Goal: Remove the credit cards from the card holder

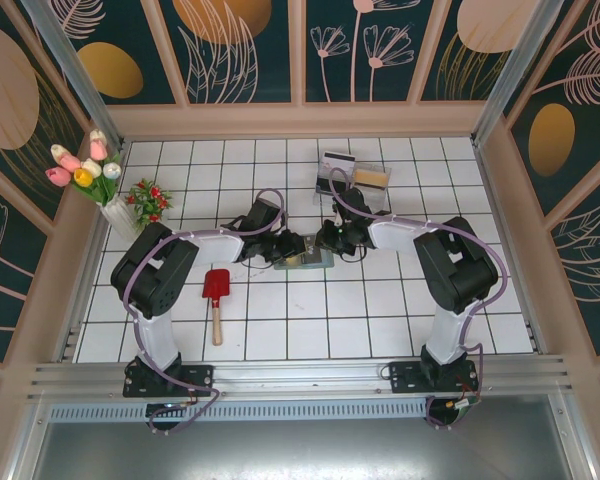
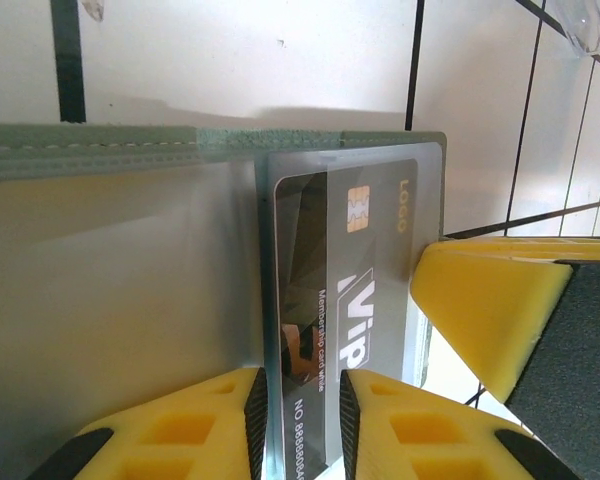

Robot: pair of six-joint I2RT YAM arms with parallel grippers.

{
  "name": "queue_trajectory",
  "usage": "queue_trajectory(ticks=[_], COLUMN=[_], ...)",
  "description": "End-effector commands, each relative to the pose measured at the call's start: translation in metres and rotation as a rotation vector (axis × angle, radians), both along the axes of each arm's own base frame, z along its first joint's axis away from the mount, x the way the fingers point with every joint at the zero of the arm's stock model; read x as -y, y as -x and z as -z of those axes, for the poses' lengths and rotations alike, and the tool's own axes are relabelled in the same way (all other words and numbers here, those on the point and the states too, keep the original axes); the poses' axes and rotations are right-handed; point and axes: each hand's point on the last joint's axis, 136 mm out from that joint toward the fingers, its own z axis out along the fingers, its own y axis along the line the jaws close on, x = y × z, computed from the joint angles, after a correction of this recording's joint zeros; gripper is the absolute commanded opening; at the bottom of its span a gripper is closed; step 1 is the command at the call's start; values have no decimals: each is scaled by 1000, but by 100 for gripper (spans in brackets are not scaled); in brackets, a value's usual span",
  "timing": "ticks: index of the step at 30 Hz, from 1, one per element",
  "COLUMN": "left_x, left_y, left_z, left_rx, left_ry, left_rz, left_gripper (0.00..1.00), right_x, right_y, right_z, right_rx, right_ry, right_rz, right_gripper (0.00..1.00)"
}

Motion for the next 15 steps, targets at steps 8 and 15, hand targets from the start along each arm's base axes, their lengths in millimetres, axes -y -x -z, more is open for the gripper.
queue_trajectory(ticks=[8, 15], left_x=[4, 3], left_y=[-2, -3], left_z=[8, 10], left_rx=[-6, -11], left_ry=[13, 31], left_rz=[19, 18], left_gripper=[25, 17], right_x=[5, 5], right_y=[8, 10], right_z=[19, 23], right_rx=[-53, -64], right_ry=[46, 47], right_rz=[-7, -10], right_gripper=[19, 19])
